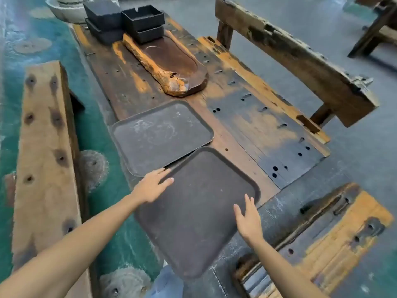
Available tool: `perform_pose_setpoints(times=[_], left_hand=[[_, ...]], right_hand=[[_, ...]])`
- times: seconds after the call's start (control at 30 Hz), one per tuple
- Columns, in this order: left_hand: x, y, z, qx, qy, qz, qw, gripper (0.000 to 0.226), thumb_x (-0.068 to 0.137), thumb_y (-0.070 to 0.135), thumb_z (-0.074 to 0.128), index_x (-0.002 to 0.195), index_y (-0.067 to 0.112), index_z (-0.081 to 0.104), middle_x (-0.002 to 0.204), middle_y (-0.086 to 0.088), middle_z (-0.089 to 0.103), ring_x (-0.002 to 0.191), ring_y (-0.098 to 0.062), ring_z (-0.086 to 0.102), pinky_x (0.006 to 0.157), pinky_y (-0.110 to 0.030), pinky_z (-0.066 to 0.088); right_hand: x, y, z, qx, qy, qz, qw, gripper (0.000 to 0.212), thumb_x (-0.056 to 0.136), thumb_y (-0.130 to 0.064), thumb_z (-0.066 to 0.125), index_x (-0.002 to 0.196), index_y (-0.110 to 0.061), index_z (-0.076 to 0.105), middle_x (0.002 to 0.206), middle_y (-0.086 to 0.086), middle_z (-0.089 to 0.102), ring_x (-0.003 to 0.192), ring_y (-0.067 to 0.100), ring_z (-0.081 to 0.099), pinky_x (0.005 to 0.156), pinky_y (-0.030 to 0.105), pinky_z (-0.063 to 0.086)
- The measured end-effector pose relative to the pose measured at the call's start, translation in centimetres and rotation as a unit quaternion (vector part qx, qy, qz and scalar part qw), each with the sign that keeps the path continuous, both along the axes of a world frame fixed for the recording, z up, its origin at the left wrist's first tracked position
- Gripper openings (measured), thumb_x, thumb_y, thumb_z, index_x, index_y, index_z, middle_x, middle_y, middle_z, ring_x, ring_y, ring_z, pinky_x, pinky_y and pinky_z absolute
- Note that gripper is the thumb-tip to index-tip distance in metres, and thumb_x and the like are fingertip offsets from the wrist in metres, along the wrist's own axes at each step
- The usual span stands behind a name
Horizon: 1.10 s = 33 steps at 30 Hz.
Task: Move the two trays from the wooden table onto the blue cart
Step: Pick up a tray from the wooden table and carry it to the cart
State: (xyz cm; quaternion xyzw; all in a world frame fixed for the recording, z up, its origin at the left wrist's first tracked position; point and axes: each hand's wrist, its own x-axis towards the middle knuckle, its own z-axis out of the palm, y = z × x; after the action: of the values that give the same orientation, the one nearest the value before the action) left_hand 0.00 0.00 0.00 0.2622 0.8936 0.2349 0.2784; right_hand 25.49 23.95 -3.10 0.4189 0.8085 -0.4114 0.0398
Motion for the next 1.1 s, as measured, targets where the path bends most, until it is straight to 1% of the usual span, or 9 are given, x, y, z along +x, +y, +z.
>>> perform_pose_setpoints(times=[0.2,0.3,0.37,0.43,0.5,0.53,0.6,0.73,1.1], left_hand=[[-5.4,1.9,-3.6,0.082,-0.290,0.160,0.940,0.060,0.103,0.056,0.026,0.155,0.027,0.034,0.164,0.012,0.025,0.151,-0.012,0.018,0.125,-0.042,0.008],[-6.8,2.1,-5.6,0.069,-0.347,0.169,0.920,0.063,0.101,0.061,0.020,0.155,0.032,0.032,0.163,0.010,0.026,0.152,-0.021,0.018,0.124,-0.048,0.004],[-7.5,2.1,-6.3,0.065,-0.376,0.179,0.907,0.063,0.101,0.062,0.019,0.154,0.033,0.033,0.161,0.008,0.032,0.151,-0.023,0.022,0.124,-0.049,0.004],[-8.1,2.3,-6.6,0.059,-0.396,0.204,0.893,0.063,0.100,0.062,0.019,0.154,0.033,0.035,0.156,0.005,0.040,0.151,-0.033,0.024,0.122,-0.051,0.006],[-8.9,2.7,-6.3,0.050,-0.421,0.229,0.876,0.066,0.098,0.065,0.019,0.150,0.032,0.043,0.153,-0.001,0.046,0.126,-0.036,0.053,0.107,-0.049,0.034],[-9.2,2.8,-6.2,0.051,-0.433,0.237,0.868,0.067,0.098,0.066,0.020,0.148,0.031,0.046,0.148,-0.004,0.050,0.091,-0.025,0.060,0.083,-0.038,0.042],[-9.6,3.0,-6.1,0.045,-0.437,0.242,0.865,0.069,0.097,0.066,0.021,0.146,0.027,0.050,0.130,-0.004,0.059,0.062,-0.015,0.037,0.059,-0.030,0.026],[-10.4,3.2,-6.3,0.004,-0.438,0.219,0.872,0.082,0.090,0.077,0.016,0.138,0.027,0.059,0.104,0.001,0.053,0.077,-0.022,0.043,0.065,-0.034,0.029],[-8.6,-0.8,-5.8,-0.014,-0.494,0.209,0.844,0.094,0.070,0.095,0.021,0.123,0.034,0.070,0.112,-0.007,0.045,0.089,-0.029,0.047,0.079,-0.053,0.047]], right_hand=[[-0.5,-1.1,-2.0,-0.195,0.047,-0.272,0.941,0.059,0.109,-0.051,0.025,0.163,-0.033,0.013,0.170,-0.007,0.018,0.155,0.018,0.018,0.126,0.049,0.016],[-1.0,-1.8,-1.7,-0.300,0.087,-0.353,0.882,0.042,0.106,-0.062,0.025,0.146,-0.059,0.036,0.147,-0.024,0.047,0.136,0.012,0.046,0.106,0.048,0.044],[-1.1,-1.8,-1.6,-0.319,0.093,-0.385,0.861,0.027,0.103,-0.066,0.027,0.119,-0.064,0.049,0.124,-0.032,0.055,0.118,0.007,0.055,0.091,0.043,0.047],[-1.0,-1.5,-1.5,-0.321,0.101,-0.414,0.846,0.028,0.103,-0.066,0.029,0.126,-0.059,0.042,0.135,-0.025,0.052,0.124,0.016,0.053,0.099,0.052,0.044],[-0.8,-1.0,-1.9,-0.336,0.113,-0.439,0.825,0.045,0.104,-0.065,0.026,0.146,-0.053,0.034,0.150,-0.013,0.048,0.133,0.024,0.049,0.106,0.058,0.040],[-0.6,-0.7,-2.1,-0.347,0.118,-0.448,0.815,0.051,0.104,-0.065,0.022,0.152,-0.049,0.032,0.154,-0.007,0.046,0.136,0.026,0.047,0.109,0.060,0.037],[0.0,-0.4,-2.6,-0.371,0.126,-0.465,0.794,0.057,0.103,-0.066,0.018,0.155,-0.047,0.033,0.156,-0.003,0.047,0.137,0.027,0.046,0.110,0.062,0.034],[0.8,0.2,-3.5,-0.411,0.151,-0.489,0.754,0.061,0.098,-0.074,0.018,0.149,-0.050,0.043,0.146,-0.003,0.054,0.134,0.029,0.048,0.107,0.067,0.034],[2.9,1.0,-3.9,-0.452,0.118,-0.482,0.741,0.077,0.093,-0.079,0.020,0.131,-0.029,0.065,0.137,-0.004,0.060,0.123,0.023,0.056,0.087,0.055,0.048]])
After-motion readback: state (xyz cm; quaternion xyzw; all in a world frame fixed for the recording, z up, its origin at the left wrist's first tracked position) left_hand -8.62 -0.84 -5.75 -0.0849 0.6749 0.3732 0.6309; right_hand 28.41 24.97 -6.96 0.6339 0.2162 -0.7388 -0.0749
